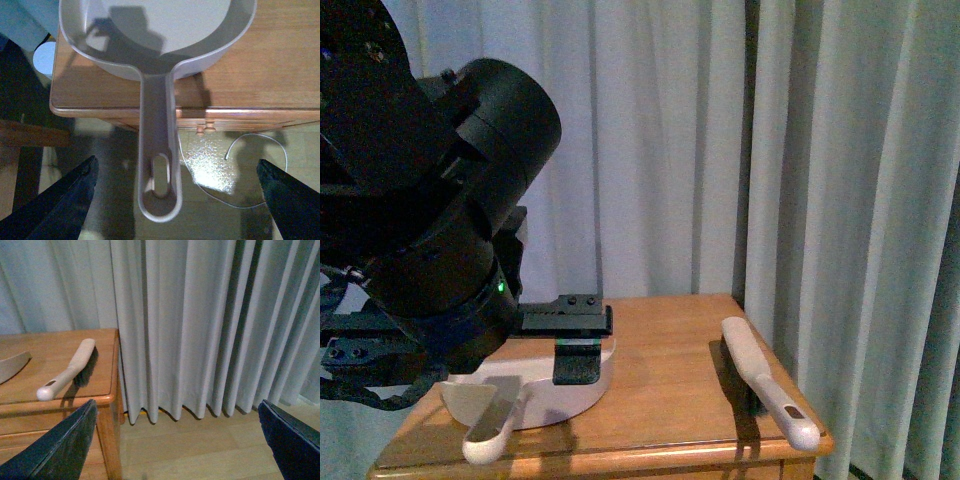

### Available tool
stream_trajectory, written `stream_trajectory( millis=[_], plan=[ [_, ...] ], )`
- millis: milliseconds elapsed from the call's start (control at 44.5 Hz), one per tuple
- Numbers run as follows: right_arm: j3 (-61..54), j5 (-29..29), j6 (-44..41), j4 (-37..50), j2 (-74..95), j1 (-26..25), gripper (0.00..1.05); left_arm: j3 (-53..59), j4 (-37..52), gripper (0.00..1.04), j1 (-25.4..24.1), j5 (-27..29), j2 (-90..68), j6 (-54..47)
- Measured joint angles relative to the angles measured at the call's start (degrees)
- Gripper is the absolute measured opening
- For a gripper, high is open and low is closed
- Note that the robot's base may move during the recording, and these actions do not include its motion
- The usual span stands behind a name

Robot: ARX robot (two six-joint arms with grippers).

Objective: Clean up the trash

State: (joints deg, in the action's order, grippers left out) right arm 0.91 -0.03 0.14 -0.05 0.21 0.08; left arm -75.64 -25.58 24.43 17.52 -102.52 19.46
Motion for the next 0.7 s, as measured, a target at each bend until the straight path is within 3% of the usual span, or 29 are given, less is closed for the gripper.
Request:
stream_trajectory(
  millis=[697],
  plan=[
    [0.00,-0.02,0.00,0.00,0.00,0.00,0.97,-4.83,1.27,0.97,-4.20,-1.44,-11.02,-2.73]
  ],
)
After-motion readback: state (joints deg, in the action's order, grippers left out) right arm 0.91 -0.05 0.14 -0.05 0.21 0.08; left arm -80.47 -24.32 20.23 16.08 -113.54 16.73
